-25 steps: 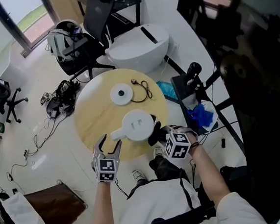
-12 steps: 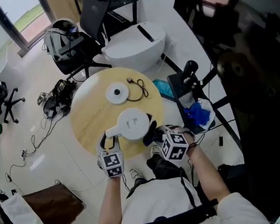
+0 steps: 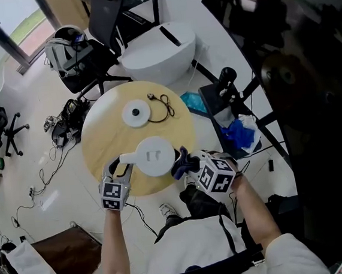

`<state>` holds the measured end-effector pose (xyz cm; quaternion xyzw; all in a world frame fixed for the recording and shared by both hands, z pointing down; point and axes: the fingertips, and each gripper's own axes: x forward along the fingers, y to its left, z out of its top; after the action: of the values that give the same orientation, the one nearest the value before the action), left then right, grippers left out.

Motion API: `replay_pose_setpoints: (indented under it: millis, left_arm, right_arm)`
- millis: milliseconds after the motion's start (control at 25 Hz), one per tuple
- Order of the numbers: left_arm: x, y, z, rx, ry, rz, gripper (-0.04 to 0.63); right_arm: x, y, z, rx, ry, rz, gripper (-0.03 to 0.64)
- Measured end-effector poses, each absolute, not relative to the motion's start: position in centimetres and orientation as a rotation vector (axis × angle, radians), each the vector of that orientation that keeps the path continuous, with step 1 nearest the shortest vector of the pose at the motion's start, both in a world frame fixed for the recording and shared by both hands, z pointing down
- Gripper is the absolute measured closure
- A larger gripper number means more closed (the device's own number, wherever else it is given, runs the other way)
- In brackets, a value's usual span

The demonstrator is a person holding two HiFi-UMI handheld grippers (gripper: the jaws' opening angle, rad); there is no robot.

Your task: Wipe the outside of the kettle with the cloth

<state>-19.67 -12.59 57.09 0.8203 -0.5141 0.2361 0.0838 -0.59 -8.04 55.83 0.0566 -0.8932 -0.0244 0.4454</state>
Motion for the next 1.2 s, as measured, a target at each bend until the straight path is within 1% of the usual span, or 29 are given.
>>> replay_pose_setpoints:
  millis: [160, 320, 880, 1040, 1200]
  left_arm:
    - [-19.8, -13.4, 57.1, 2.487, -1.434, 0.747, 0.433]
    - [-19.8, -13.5, 57.2, 2.515, -1.351, 0.787, 0.433]
    - [-19.5, -14.9, 57.4, 2.562, -1.145, 0.880, 0.431]
    - [-19.5, -15.5, 57.4, 2.575, -1.116, 0.895, 0.431]
    - [-19.4, -16.0, 57.5, 2.581, -1.103, 0.893, 0.433]
  right_arm:
    - [-1.4, -7.4, 55.9, 0.103, -2.265, 0.052, 0.552]
    - [-2.2, -6.8, 58.2, 0.070, -2.257, 0.135, 0.552]
    - [-2.3, -6.2, 72.7, -0.073, -2.065, 0.192, 0.552]
    - [-2.4, -6.2, 73.1, -0.070, -2.075, 0.185, 0.552]
    - [-2.4, -6.4, 69.4, -0.053, -2.108, 0.068, 0.552]
